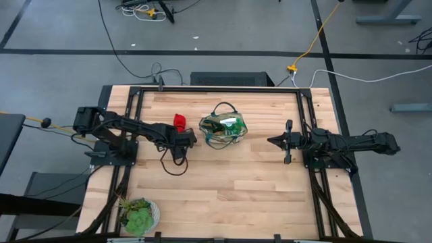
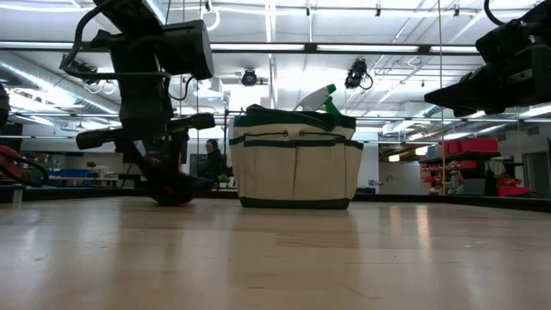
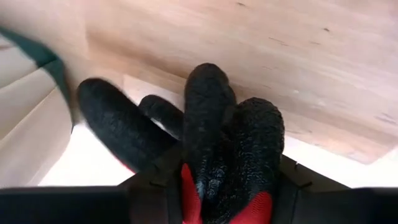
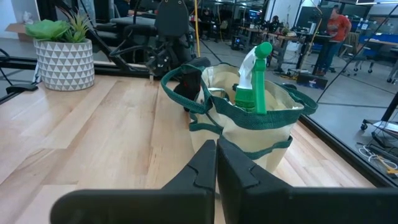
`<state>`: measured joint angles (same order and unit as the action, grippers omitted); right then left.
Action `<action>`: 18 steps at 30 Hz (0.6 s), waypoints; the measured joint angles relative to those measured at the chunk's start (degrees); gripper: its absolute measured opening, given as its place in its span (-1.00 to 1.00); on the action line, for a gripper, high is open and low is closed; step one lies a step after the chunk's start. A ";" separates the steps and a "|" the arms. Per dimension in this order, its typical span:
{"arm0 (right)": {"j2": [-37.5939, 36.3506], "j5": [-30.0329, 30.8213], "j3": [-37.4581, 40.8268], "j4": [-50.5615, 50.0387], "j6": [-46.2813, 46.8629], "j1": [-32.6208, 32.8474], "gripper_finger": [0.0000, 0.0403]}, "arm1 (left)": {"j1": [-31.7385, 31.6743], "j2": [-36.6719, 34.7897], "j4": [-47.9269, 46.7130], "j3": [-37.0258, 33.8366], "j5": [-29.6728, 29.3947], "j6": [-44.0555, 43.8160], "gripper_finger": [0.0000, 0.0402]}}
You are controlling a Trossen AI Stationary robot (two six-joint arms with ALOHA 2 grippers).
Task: Pick & Place Garden tools in Gardening bag
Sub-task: Put the red gloves into the gardening bag
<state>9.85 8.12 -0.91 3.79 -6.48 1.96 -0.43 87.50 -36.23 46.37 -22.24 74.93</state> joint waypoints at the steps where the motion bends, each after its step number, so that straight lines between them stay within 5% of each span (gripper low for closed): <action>1: 0.00 -0.02 0.01 0.00 0.00 0.00 -0.92 | 0.00 0.00 0.35 0.00 0.01 -0.93 -0.24; 18: 0.00 0.00 0.01 0.00 -0.02 -0.01 -0.92 | 0.00 -0.02 2.74 0.02 4.31 -3.91 -0.71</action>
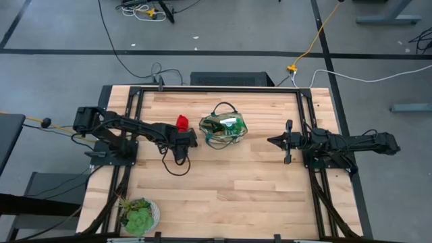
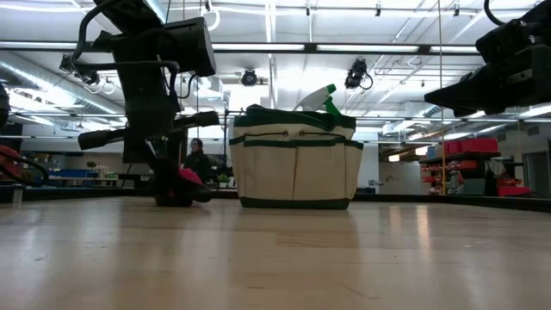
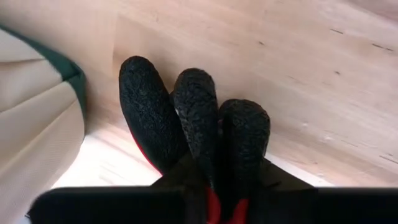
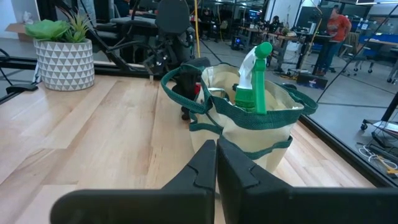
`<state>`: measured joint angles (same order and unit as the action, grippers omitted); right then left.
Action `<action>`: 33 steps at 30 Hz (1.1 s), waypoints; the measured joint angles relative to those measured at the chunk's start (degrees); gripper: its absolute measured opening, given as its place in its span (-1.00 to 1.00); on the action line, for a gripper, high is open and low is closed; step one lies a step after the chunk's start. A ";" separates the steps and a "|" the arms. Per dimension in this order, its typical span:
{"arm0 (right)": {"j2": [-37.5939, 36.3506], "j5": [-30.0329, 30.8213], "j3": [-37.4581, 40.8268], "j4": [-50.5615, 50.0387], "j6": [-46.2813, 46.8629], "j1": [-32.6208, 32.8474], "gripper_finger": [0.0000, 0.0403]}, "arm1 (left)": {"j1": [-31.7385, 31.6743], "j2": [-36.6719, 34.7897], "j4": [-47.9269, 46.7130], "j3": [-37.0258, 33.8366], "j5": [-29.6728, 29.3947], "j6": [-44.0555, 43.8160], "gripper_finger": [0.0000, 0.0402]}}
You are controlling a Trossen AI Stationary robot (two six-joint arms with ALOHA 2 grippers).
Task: Pick & Place Garden tools in Gardening bag
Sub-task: Put the red gloves into the gardening bag
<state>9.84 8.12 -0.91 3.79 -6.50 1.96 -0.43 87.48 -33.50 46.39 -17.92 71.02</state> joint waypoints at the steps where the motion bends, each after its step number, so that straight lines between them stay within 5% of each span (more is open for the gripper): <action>1: 0.00 0.00 0.00 0.00 0.02 0.01 -0.92 | 0.00 0.00 0.02 0.00 -0.01 -0.23 -0.74; 18: 0.00 -0.02 0.00 0.00 0.02 0.02 -0.92 | -0.04 -0.02 -0.45 0.53 0.25 -2.57 -0.89; 33: 0.00 -0.01 0.00 0.00 0.02 0.02 -0.92 | 0.25 -0.02 -12.23 14.24 4.72 -12.00 -0.90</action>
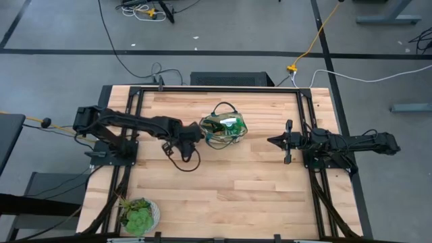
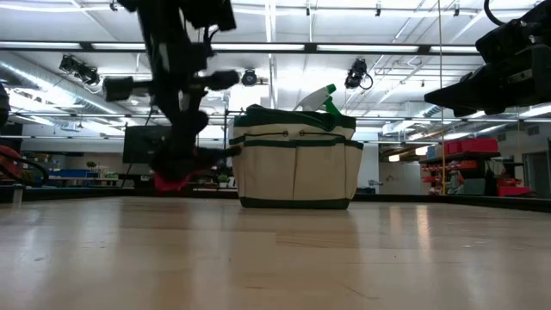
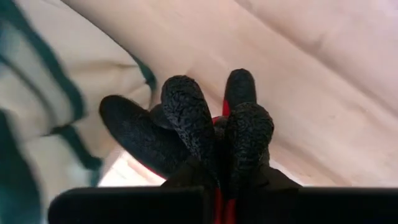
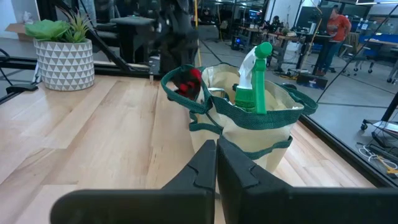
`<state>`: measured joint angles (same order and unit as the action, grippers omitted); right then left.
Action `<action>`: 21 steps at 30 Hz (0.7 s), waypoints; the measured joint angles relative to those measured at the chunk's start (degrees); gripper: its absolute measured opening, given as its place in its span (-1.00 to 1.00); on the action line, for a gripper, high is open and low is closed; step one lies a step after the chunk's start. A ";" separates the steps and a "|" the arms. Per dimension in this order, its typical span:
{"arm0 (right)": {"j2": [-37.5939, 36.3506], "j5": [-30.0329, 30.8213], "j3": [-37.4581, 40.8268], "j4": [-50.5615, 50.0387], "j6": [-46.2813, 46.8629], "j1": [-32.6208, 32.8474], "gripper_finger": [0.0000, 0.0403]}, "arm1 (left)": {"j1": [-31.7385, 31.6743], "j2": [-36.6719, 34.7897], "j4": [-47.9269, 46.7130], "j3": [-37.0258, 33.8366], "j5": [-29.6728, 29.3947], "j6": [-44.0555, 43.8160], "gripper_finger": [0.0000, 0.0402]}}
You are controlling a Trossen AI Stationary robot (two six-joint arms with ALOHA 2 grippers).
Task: Pick & Place Garden tools in Gardening bag
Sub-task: Put the red gloves into the gardening bag
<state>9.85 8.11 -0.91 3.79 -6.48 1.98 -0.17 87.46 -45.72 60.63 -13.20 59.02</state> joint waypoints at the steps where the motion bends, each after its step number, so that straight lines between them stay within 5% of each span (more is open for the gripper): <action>1: 0.00 -0.01 0.00 0.00 -0.01 0.00 -0.92 | 0.17 0.00 -1.18 1.28 0.59 -0.71 -0.90; 21: -0.01 0.01 0.00 0.00 0.00 0.00 -0.92 | 5.53 -0.04 -18.37 18.35 -0.21 -17.00 -0.90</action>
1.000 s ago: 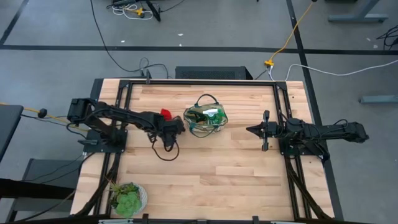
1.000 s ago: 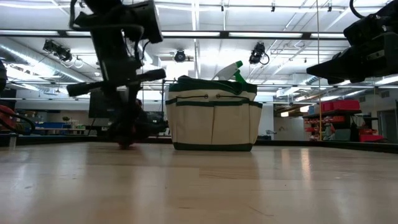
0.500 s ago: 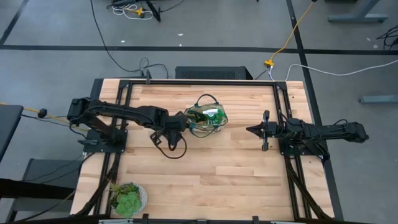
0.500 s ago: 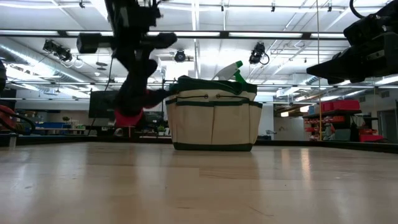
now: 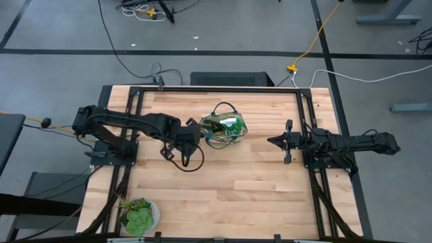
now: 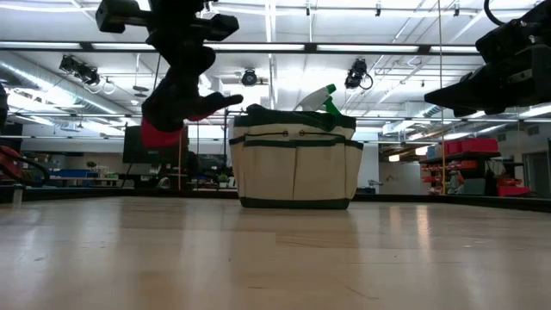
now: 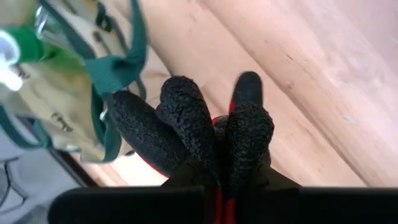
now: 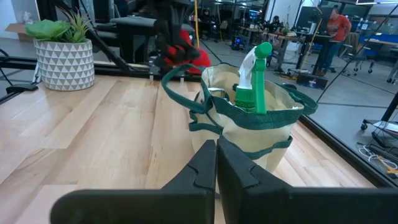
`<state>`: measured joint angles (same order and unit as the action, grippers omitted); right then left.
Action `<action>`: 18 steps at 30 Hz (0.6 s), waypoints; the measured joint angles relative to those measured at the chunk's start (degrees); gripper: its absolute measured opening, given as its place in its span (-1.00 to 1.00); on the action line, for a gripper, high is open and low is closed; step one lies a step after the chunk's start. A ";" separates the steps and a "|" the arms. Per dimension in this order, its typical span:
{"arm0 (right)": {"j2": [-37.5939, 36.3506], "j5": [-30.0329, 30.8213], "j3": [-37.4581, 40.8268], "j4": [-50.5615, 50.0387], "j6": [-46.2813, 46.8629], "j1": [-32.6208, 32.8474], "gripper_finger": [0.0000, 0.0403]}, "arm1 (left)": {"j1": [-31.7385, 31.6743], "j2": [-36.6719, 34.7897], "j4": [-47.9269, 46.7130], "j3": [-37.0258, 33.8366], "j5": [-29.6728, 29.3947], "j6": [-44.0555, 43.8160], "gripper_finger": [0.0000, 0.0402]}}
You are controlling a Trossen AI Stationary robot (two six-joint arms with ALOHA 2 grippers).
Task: Pick & Place Garden tools in Gardening bag
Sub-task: Put the red gloves into the gardening bag
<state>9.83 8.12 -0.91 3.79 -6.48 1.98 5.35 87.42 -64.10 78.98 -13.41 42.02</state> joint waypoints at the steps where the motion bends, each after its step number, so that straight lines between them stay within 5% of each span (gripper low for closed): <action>1: 0.01 -0.02 0.00 0.00 -0.02 -0.02 -0.92 | 0.20 0.00 -0.47 0.34 -0.63 -0.94 -0.90; 18: 0.00 -0.01 0.00 0.00 -0.01 -0.02 -0.92 | 0.84 0.02 -3.23 12.55 -3.79 -4.27 -0.91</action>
<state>9.84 8.11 -0.91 3.79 -6.49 1.96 6.19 87.44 -67.33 91.53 -17.20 37.75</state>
